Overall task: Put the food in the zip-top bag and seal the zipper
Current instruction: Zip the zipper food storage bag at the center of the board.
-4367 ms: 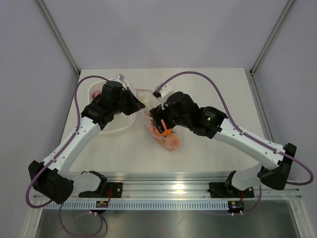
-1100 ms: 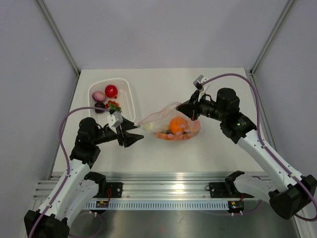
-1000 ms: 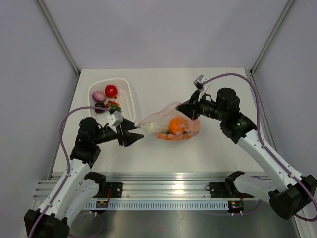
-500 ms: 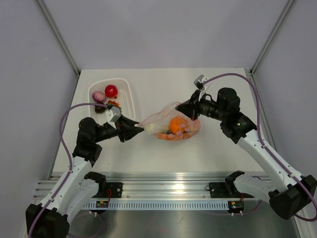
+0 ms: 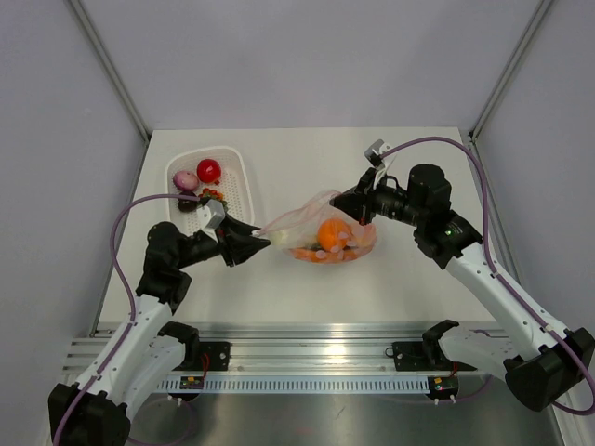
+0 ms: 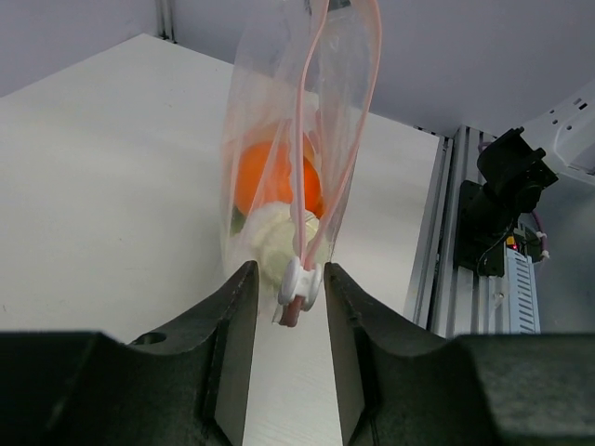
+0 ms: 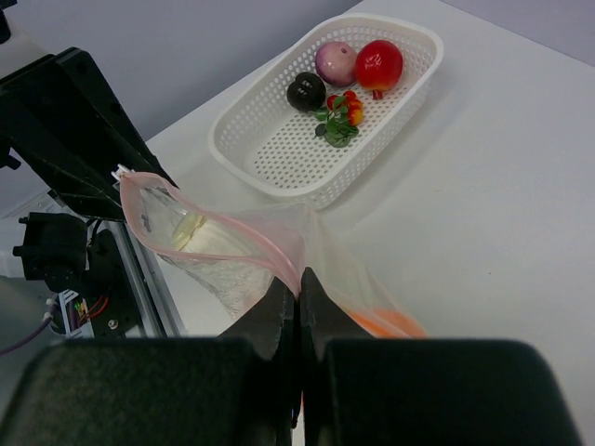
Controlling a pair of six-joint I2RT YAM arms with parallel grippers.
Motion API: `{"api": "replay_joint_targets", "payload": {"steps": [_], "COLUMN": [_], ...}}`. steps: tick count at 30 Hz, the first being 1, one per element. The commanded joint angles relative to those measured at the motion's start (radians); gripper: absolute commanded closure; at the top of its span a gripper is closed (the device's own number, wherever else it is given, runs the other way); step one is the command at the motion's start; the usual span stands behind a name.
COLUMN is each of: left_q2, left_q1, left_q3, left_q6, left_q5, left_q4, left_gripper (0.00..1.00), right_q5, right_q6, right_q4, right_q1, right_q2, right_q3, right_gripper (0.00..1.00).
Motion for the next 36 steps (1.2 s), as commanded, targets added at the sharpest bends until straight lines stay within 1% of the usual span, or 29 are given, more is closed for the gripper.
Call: {"api": "replay_joint_targets", "payload": {"steps": [1, 6, 12, 13, 15, 18, 20, 21, 22, 23, 25, 26, 27, 29, 32, 33, 36], "left_q2": [-0.007, -0.007, -0.017, -0.02, -0.027, -0.034, -0.036, -0.033, -0.031, -0.018, 0.007, 0.034, 0.053, 0.081, 0.122, 0.131, 0.142], "left_q1": [0.005, 0.005, 0.005, 0.005, 0.005, 0.005, 0.005, 0.005, 0.005, 0.005, 0.005, 0.005, 0.005, 0.005, 0.005, 0.005, 0.005], "left_q3": [-0.02, -0.031, -0.049, -0.052, -0.054, -0.031, 0.005, 0.018, 0.035, 0.063, 0.1, 0.132, 0.147, 0.176, 0.224, 0.247, 0.279], "left_q6": [-0.011, -0.028, -0.066, -0.074, -0.091, -0.106, -0.097, -0.088, -0.082, -0.068, -0.056, -0.037, -0.028, -0.013, 0.02, 0.032, 0.098], "left_q5": [-0.034, -0.04, -0.063, -0.07, -0.082, -0.097, -0.097, -0.097, -0.088, -0.079, -0.062, -0.044, -0.028, 0.015, 0.064, 0.071, 0.107], "left_q4": [0.064, 0.081, 0.139, 0.15, 0.17, 0.17, 0.135, 0.115, 0.098, 0.07, 0.023, -0.014, -0.034, -0.079, -0.123, -0.14, -0.223], "left_gripper": [0.64, 0.69, 0.87, 0.93, 1.0, 1.0, 1.0, 1.0, 1.0, 1.0, 1.0, 1.0, 1.0, 1.0, 1.0, 1.0, 1.0], "right_q5": [0.005, 0.005, -0.005, -0.006, -0.012, -0.026, -0.043, -0.057, -0.055, -0.055, -0.046, -0.049, -0.066, -0.078, -0.13, -0.185, -0.232], "right_q6": [0.017, 0.018, 0.023, 0.026, 0.025, 0.02, 0.002, -0.009, -0.02, -0.053, -0.093, -0.162, -0.196, -0.26, -0.311, -0.32, -0.359], "right_q4": [0.103, 0.104, 0.107, 0.107, 0.104, 0.075, 0.042, 0.005, -0.02, -0.046, -0.141, -0.173, -0.239, -0.279, -0.339, -0.357, -0.388], "right_q1": [-0.015, -0.019, -0.021, -0.021, -0.021, -0.022, -0.022, -0.022, -0.022, -0.022, -0.022, -0.021, -0.021, -0.021, -0.018, -0.018, 0.033], "right_q2": [-0.018, -0.021, -0.018, -0.02, -0.018, -0.015, -0.014, -0.012, -0.014, -0.014, -0.011, -0.011, -0.008, -0.008, 0.023, 0.037, 0.103], "right_q3": [0.045, 0.042, 0.039, 0.039, 0.039, 0.051, 0.068, 0.089, 0.102, 0.119, 0.175, 0.195, 0.237, 0.274, 0.364, 0.411, 0.49], "right_gripper": [1.0, 1.0, 1.0, 1.0, 1.0, 1.0, 0.95, 0.86, 0.74, 0.55, 0.47, 0.44, 0.43, 0.43, 0.44, 0.44, 0.45]}}
